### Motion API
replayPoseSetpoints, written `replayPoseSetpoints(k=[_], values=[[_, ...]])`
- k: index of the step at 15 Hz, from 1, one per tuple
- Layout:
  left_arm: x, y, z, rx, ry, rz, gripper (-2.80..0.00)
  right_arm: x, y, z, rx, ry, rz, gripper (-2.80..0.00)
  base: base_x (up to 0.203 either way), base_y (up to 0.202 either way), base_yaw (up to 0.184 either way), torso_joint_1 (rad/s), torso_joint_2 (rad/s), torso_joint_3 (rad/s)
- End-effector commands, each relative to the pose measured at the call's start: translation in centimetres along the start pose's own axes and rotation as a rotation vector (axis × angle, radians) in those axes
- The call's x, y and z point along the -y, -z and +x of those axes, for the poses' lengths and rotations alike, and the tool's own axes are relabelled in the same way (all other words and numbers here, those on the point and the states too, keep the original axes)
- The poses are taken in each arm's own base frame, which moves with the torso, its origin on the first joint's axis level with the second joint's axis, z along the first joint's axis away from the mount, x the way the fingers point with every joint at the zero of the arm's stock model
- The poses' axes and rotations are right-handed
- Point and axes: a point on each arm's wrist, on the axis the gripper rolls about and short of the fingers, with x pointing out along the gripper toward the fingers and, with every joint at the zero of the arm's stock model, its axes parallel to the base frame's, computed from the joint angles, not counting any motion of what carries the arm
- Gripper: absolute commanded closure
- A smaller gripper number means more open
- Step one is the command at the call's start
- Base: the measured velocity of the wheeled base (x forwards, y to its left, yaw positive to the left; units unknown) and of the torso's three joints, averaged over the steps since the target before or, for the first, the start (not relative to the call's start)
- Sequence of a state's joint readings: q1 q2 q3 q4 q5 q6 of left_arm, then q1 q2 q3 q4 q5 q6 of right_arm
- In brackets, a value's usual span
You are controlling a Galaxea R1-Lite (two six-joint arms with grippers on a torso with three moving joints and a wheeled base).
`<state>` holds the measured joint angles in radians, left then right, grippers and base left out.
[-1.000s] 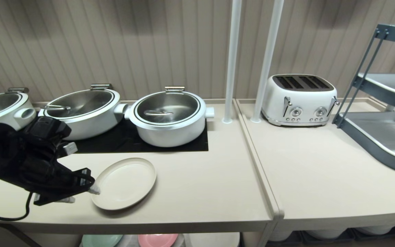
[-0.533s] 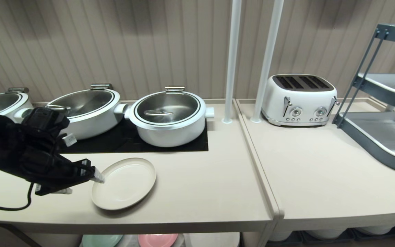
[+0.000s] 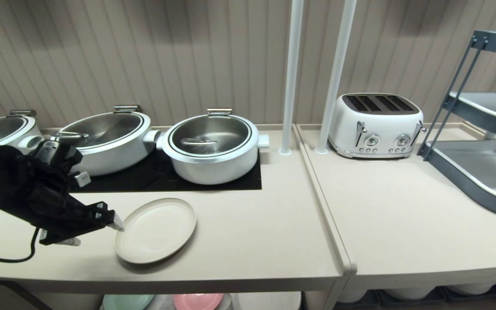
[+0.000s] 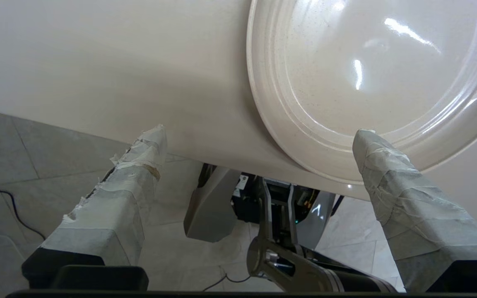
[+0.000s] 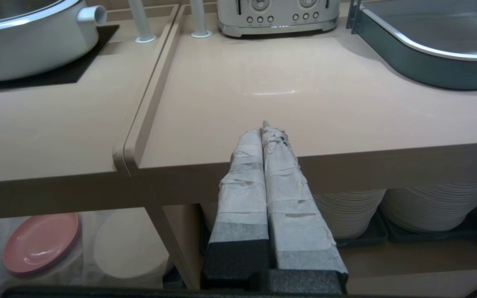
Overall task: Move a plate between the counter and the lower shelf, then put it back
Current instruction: Pick up the plate
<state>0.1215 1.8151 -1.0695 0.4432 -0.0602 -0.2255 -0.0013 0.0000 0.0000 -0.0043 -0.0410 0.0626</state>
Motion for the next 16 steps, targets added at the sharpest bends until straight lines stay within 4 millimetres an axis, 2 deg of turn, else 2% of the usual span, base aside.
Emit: replayPoseSetpoints(k=[1, 7, 13, 16], values=[[0.0, -0.2, 1.4, -0.040, -0.010, -0.001, -2.80, 0.0, 0.0, 0.0, 0.000, 0.001, 0.000, 0.00, 0.000, 0.000, 0.000, 0.000, 0.00, 0.000], [-0.1, -0.8, 4.4, -0.058, -0.018, -0.011, -2.80, 0.0, 0.0, 0.0, 0.000, 0.001, 0.000, 0.00, 0.000, 0.000, 0.000, 0.000, 0.00, 0.000], [-0.1, -0.8, 6.5, -0.100, -0.026, -0.012, -2.80, 0.0, 0.0, 0.0, 0.000, 0.001, 0.000, 0.00, 0.000, 0.000, 0.000, 0.000, 0.00, 0.000], [0.2, -1.6, 7.5, -0.025, -0.006, -0.006, -2.80, 0.0, 0.0, 0.0, 0.000, 0.001, 0.000, 0.00, 0.000, 0.000, 0.000, 0.000, 0.00, 0.000]])
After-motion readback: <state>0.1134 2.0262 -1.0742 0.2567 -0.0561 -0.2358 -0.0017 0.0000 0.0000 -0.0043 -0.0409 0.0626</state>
